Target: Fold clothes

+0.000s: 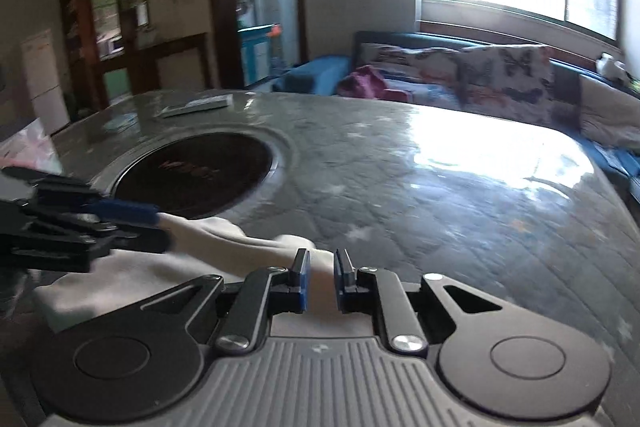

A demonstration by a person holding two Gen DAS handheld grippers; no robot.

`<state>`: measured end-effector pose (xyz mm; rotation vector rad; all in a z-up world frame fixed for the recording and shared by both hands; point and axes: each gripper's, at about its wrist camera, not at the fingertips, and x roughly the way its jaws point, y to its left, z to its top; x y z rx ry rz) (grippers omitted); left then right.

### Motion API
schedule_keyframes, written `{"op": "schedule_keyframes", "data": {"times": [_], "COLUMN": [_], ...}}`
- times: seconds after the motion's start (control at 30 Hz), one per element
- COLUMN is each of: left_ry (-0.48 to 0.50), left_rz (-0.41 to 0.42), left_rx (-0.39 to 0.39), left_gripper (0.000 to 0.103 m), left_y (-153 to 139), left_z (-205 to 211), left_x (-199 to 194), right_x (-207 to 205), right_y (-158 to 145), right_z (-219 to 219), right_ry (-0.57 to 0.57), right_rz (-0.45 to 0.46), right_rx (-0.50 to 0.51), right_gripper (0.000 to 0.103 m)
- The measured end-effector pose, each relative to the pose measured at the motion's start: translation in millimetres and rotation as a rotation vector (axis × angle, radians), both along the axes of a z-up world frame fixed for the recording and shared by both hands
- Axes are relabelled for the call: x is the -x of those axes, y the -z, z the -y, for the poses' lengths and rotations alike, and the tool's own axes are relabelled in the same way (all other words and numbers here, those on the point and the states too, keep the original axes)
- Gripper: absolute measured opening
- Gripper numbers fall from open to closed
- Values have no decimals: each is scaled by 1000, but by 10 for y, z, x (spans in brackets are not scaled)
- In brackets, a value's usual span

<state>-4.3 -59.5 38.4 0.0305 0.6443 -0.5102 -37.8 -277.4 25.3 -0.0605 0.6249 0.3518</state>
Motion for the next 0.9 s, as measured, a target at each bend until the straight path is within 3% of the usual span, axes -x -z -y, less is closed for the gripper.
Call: {"op": "schedule_keyframes", "data": {"times": [0.27, 0.7, 0.9], "left_ry": [-11, -22, -61], "left_rz": [-63, -63, -53], "left_rx": [3, -13, 34], "left_gripper": [36, 38, 38], "left_y": [107, 111, 29], "left_z": [89, 135, -18], "left_x": [-249, -274, -217], "right_x": [-202, -247, -110], "right_y": [134, 205, 99], "right_z": [-195, -312, -334], "right_ry": [-40, -72, -92], "right_rz": [-36, -55, -27], "right_rx": [1, 24, 39], "right_gripper": [12, 17, 18]}}
